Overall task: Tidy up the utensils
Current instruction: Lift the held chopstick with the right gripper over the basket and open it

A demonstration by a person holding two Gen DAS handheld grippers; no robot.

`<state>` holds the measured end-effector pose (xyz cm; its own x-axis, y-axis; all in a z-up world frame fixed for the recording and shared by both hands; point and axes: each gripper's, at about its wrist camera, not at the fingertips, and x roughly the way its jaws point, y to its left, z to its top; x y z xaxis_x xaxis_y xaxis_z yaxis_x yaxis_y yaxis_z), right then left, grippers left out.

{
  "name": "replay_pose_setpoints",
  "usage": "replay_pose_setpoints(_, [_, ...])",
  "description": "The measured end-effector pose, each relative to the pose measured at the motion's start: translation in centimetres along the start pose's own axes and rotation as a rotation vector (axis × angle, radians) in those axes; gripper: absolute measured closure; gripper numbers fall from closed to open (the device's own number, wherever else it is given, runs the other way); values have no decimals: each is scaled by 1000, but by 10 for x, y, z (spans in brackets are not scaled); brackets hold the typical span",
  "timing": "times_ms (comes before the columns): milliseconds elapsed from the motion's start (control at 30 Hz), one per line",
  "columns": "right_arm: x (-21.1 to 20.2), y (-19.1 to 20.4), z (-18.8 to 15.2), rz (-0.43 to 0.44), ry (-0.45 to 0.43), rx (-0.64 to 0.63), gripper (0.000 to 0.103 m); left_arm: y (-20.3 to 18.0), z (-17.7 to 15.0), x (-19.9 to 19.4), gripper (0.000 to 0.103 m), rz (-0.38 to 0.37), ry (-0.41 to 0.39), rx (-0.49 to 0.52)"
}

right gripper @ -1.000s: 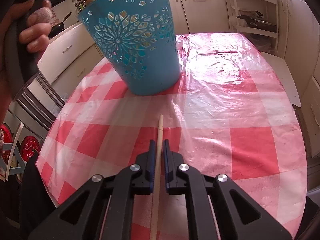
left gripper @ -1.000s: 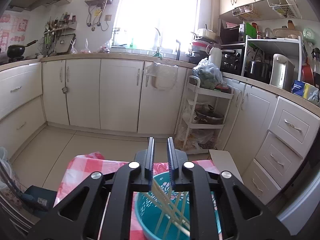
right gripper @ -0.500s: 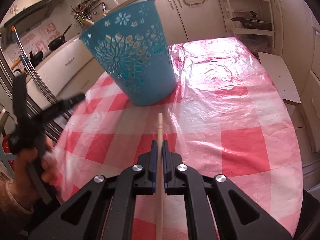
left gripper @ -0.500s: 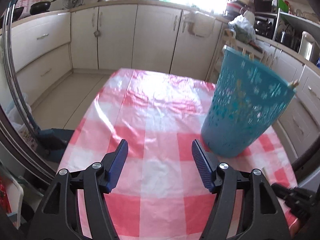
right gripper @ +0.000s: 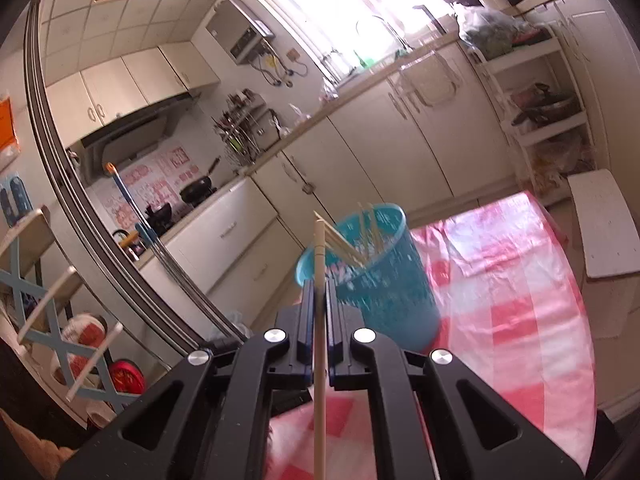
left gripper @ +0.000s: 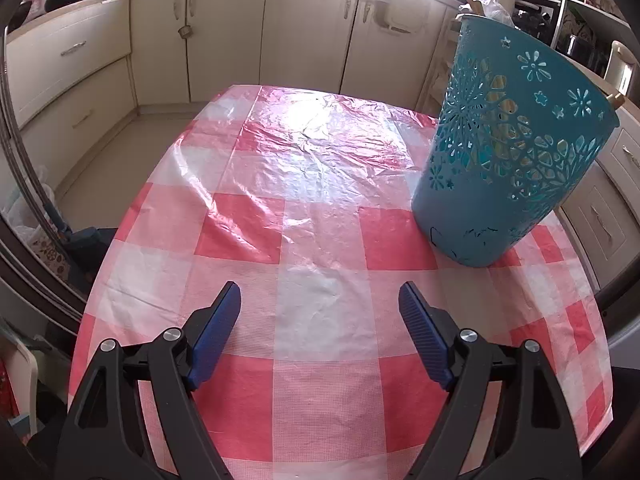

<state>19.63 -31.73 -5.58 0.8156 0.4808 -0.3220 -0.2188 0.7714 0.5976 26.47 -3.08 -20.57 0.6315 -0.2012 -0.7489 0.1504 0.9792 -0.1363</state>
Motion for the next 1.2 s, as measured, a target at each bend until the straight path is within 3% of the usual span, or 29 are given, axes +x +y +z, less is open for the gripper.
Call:
replay_pose_setpoints(167, [30, 32, 63, -1, -163, -85, 97, -6, 2, -3, 25, 10, -11, 5])
replay_pose_setpoints(267, [59, 39, 87, -66, -259, -122, 97, -7, 3, -3, 25, 12, -11, 11])
replay_pose_setpoints(400, [94, 33, 87, -203, -326, -145, 97, -7, 3, -3, 24, 11, -13, 10])
replay_pose_setpoints(633, [119, 18, 54, -310, -273, -236, 97, -8, 3, -4, 20, 10, -17, 17])
replay_pose_setpoints(833, [109, 21, 28, -313, -195, -298, 90, -9, 3, -6, 14, 23, -31, 19])
replay_pose_setpoints(900, [98, 25, 17, -308, -172, -316, 83, -9, 3, -8, 12, 30, -35, 19])
replay_pose_setpoints(967, [84, 28, 6, -307, -142, -319, 69, -9, 3, -10, 11, 44, -43, 19])
replay_pose_setpoints(1000, [78, 29, 1, -308, -128, -321, 67, -9, 3, -12, 10, 56, -51, 19])
replay_pose_setpoints(1200, [36, 36, -27, -362, -34, -308, 37, -17, 2, -34, 8, 158, -81, 59])
